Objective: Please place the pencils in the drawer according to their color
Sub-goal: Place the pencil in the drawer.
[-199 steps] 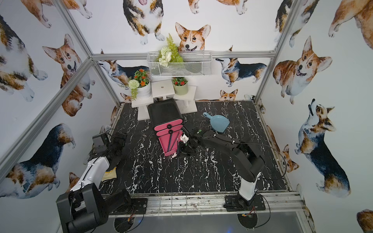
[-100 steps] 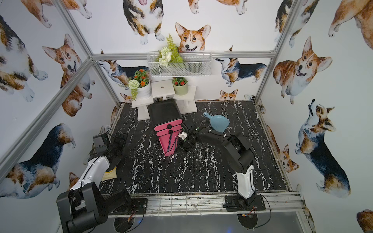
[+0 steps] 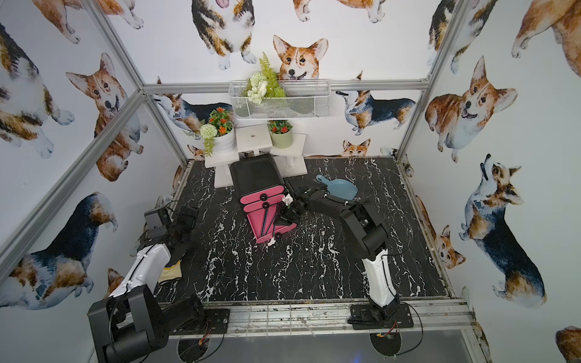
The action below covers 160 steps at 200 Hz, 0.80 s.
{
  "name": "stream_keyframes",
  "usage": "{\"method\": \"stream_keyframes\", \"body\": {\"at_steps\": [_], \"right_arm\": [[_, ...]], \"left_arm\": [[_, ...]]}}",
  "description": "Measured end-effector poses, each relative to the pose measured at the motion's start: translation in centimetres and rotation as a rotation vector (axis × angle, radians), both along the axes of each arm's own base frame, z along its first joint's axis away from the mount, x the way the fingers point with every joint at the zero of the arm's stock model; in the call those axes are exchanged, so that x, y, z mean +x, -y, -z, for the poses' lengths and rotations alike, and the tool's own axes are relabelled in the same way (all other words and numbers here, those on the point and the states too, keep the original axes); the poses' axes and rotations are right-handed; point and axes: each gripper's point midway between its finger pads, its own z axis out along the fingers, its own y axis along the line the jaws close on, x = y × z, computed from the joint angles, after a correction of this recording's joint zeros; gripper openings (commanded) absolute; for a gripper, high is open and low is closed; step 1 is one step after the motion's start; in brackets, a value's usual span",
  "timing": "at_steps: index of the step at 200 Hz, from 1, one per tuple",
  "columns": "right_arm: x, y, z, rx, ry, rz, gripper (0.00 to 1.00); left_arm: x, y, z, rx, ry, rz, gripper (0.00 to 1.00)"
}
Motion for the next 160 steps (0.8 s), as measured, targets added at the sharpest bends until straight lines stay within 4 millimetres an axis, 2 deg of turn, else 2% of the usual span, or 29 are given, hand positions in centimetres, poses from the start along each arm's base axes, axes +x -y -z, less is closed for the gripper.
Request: {"method": "stream_keyframes", "body": {"at_steps": [21,35,82,121,160], "right_arm": [[0.2,0.1,0.8,-0.022,-0.017,0.022,0.00],[0.3,0.1,0.9,-0.025,-0.024,0.033,0.03],[0.4,-0.3,1.1,-0.001,-0.050,0.072,0.04],[0.3,-1.2,1.1,0.048,-0.070,0.106,0.16],[0.4,-1.8,1.1,0.052,-0.054,0.128,0.18]], "left_arm": [[0.0,0.0,-0.1,0.001,0.002,0.000,1.00],[0.0,0.0,-0.1,0.002,0.002,0.001,1.00],[0.0,0.1,0.0,-0.001,0.001,0.004,1.00],[0.0,0.1,-0.2,0.001,0.006,0.004,1.00],[0.0,0.1,-0.4,0.003,0.012,0.004,1.00]]}}
